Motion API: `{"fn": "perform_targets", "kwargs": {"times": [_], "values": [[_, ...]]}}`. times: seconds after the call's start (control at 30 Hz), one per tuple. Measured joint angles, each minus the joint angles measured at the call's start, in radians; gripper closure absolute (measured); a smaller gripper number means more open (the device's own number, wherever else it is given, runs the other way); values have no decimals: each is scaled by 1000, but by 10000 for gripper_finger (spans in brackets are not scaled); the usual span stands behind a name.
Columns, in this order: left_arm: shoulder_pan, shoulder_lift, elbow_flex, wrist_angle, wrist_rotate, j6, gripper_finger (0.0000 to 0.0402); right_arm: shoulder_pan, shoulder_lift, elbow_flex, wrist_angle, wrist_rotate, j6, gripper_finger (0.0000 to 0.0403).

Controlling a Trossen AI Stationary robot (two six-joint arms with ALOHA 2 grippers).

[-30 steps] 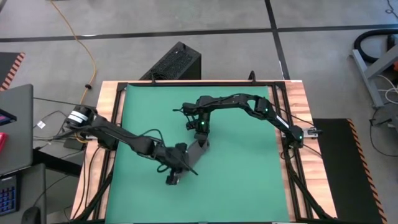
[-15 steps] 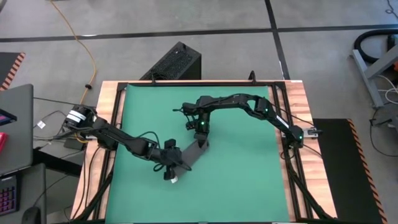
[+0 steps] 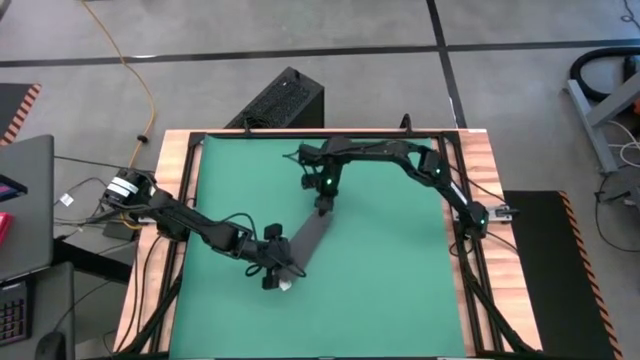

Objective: Roll towel
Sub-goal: Roll the gray towel on the table

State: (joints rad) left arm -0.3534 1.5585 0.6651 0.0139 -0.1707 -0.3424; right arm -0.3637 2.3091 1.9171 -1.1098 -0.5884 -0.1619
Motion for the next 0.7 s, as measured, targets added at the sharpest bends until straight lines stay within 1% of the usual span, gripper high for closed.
{"fn": "perform_targets", "kwargs": {"times": [0.07, 0.13, 0.2, 0.3, 0.37, 0.43, 0.5, 0.57, 0.6, 0.7], "values": [[-1, 0, 0, 0, 9, 1, 401, -16, -26, 0, -16, 50, -18, 247], [-3, 0, 0, -2, 18, 8, 401, -29, -52, -1, -24, 126, -32, 251], [-3, 0, 0, -3, 16, 8, 401, -45, -81, -2, -16, 141, -50, 256], [-2, 0, 0, -5, 8, 10, 401, -53, -158, -2, 28, 64, -55, 268], [-2, 0, 0, -8, -2, 18, 401, -38, -227, -5, 76, 53, -56, 284], [-2, 0, 0, -8, -12, 30, 401, -13, -297, -45, 168, 44, -44, 308], [-2, 0, 0, -8, -20, 50, 401, 22, -350, -110, 284, 26, -25, 342], [-2, 0, 0, -8, -29, 74, 401, 62, -377, -188, 394, 24, -14, 381], [-2, 0, 0, -8, -30, 85, 401, 79, -383, -228, 453, 23, -1, 389], [-2, 0, 0, -8, -33, 98, 401, 117, -384, -339, 618, 15, 82, 388]]}}
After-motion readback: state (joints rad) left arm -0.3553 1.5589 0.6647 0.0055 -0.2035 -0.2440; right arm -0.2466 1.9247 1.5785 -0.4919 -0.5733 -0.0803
